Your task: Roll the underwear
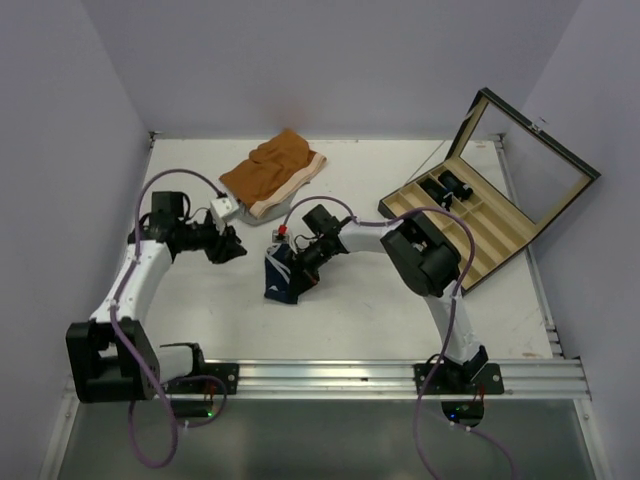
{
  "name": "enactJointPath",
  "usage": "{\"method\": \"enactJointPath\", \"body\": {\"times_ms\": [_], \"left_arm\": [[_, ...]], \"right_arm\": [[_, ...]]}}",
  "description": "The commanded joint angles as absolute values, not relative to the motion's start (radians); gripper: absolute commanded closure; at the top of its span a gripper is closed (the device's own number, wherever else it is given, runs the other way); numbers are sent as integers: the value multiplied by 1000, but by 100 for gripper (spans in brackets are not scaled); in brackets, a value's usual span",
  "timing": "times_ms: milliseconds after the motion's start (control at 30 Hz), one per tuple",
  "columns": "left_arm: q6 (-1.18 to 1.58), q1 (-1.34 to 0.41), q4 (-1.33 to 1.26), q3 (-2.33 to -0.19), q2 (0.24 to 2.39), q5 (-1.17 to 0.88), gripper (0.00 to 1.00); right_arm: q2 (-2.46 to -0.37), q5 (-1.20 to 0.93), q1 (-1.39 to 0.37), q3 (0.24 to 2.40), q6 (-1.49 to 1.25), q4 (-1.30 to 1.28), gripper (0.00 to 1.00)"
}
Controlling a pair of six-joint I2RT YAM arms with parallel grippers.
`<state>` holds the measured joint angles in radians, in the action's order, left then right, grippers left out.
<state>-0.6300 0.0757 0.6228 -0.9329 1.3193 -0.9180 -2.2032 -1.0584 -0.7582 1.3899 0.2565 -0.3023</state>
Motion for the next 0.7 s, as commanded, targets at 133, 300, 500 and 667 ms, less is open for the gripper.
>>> {"method": "enactJointPath", "body": {"times_ms": [133,300,500,667], "left_arm": [[-1147,-78,622,-614,1019,-746,60],[-1215,-273,490,-511,907,-721,56],[-1261,-423,445,-515,994,-677,56],[-1262,-501,376,-483,1069,-600,55]], "right_arm": [[-2338,-1091,-724,1440,150,-368,100],[-2401,-1100,-718,1508,152,-448,100],[-2464,-1100,-709,1563,91,-465,99],[-2485,-1098,-707,1578,63,-472,98]]}}
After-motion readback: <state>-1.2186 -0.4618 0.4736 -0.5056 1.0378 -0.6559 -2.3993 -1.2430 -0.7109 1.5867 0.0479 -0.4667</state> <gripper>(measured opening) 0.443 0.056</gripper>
